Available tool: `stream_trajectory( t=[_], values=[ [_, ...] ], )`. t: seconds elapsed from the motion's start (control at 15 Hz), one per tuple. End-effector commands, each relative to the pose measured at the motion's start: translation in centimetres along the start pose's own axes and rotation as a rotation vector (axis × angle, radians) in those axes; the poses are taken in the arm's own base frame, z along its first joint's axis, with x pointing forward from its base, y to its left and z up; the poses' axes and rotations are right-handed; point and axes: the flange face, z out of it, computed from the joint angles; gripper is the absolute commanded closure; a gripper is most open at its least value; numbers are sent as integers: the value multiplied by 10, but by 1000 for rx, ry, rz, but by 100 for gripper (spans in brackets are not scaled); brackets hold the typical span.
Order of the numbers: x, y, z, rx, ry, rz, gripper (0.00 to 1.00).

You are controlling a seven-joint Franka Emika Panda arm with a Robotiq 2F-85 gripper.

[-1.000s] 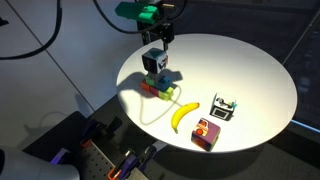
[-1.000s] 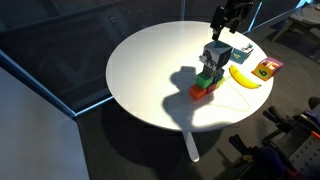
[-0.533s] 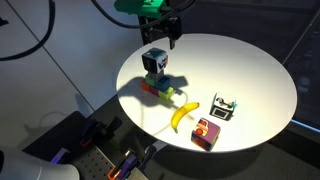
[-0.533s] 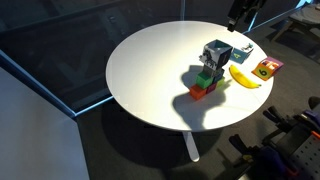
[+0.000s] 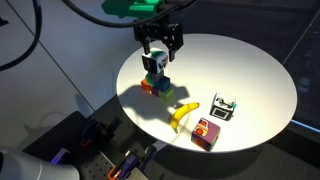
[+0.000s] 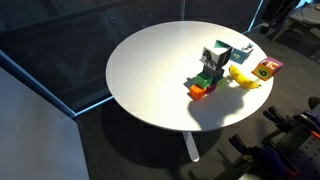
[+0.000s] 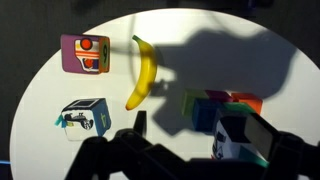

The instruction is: Pick up the square plush toy on the left and put it on top of the stacked blocks on the left

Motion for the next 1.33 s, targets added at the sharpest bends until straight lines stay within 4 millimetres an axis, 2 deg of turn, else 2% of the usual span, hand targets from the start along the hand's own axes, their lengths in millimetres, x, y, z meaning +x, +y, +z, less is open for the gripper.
stream_trajectory(
  t=[0.0, 0.53, 1.27],
  values=[
    [-28, 0, -11, 1, -34, 7, 0],
    [-50, -8, -25, 32, 36, 91, 0],
    [-46, -8, -26, 29, 45, 93, 0]
  ],
)
